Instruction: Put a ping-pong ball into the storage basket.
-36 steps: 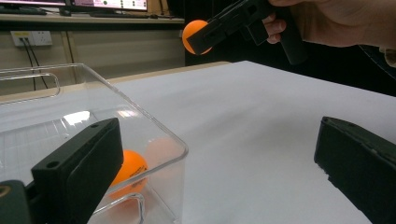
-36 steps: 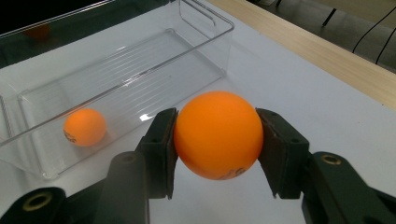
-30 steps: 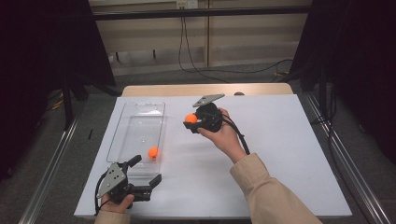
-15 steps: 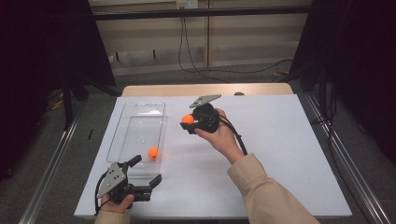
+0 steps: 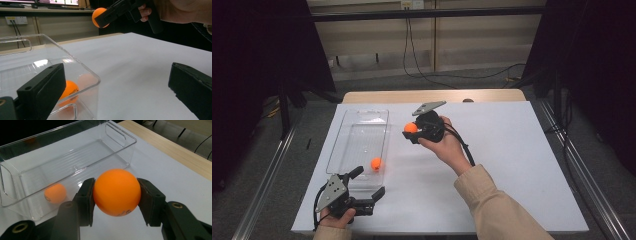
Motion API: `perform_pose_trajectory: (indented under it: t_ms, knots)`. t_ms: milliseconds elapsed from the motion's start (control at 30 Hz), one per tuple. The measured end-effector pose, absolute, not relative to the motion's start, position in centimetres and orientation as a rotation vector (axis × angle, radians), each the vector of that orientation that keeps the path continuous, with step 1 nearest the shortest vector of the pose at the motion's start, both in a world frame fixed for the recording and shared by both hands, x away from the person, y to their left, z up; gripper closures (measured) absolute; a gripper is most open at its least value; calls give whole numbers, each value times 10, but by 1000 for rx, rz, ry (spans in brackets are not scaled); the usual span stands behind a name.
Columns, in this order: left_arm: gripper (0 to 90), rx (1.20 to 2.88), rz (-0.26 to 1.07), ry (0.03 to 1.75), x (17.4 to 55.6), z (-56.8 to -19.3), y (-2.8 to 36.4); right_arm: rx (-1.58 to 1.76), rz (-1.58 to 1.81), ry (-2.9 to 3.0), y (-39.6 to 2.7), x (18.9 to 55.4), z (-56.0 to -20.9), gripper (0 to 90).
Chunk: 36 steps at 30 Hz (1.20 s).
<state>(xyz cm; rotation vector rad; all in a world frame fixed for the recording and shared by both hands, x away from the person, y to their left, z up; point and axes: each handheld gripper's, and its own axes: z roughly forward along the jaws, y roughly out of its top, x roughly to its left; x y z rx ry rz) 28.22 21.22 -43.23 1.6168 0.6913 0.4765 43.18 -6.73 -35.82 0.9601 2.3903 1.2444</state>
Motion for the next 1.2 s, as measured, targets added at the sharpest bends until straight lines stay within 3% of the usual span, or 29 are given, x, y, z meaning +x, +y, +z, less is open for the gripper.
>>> perform_pose_trajectory:
  t_ms: [1200]
  knots:
    - [11,1651,485,674,283,-432,214,917,1272,2406,-50,429,-355,513]
